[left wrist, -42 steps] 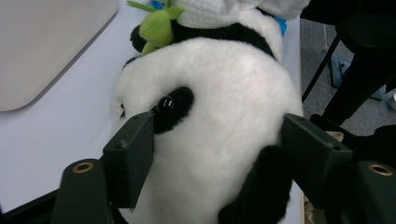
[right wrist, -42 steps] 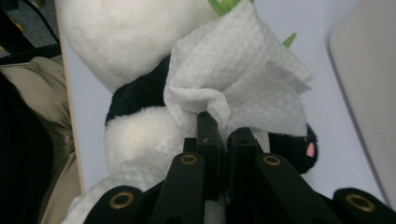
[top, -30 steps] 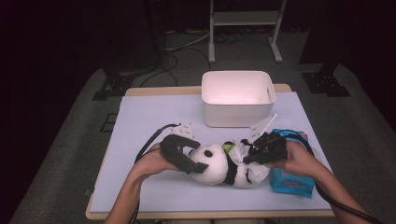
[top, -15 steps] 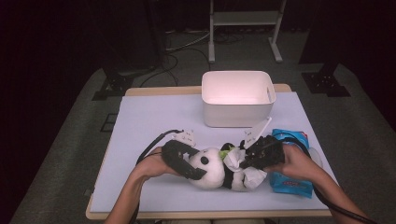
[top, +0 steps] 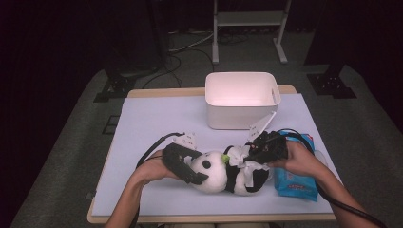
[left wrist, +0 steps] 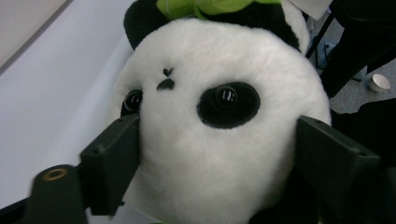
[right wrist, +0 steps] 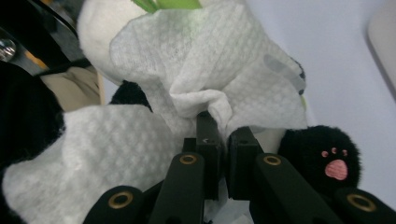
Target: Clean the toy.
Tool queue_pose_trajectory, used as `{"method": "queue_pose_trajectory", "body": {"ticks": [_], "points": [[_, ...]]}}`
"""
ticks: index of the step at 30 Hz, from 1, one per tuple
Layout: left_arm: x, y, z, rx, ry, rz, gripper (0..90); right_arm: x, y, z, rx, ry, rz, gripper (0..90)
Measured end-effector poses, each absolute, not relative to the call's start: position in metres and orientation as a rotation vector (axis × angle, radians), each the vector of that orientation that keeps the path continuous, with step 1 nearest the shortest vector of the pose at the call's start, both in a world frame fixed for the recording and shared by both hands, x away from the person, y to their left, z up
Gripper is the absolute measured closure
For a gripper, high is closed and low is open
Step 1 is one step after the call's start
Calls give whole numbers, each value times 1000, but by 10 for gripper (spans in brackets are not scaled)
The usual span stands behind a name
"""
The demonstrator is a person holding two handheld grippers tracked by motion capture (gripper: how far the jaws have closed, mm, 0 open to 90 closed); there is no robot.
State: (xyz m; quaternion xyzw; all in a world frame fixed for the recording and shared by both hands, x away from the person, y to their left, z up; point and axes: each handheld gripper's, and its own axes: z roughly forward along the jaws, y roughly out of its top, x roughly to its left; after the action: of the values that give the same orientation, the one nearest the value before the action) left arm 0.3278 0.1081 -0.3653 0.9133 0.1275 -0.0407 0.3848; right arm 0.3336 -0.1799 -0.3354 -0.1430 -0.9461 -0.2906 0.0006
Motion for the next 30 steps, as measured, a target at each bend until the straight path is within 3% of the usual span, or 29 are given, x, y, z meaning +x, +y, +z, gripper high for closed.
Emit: {"method": "queue_pose_trajectory", "body": {"ticks": [7,13,16,22,30], "points": [[330,95,-374,2363,354,-161,24,326,-179,-346,-403,-2916,-935,851],[330,82,-380,2426,307,-179,0,321,-176,-352,-379,-2891,-937,851],[329,77,-380,2456,273,-167,57,319,-175,-355,-375,-2880,-939,851],[325,81,-370,2463,233,-70,253,319,-181,-354,-401,-2863,-991,851],[328,78,-351,2472,187,48,293,329,-178,-336,-410,-2922,-1041,851]]}}
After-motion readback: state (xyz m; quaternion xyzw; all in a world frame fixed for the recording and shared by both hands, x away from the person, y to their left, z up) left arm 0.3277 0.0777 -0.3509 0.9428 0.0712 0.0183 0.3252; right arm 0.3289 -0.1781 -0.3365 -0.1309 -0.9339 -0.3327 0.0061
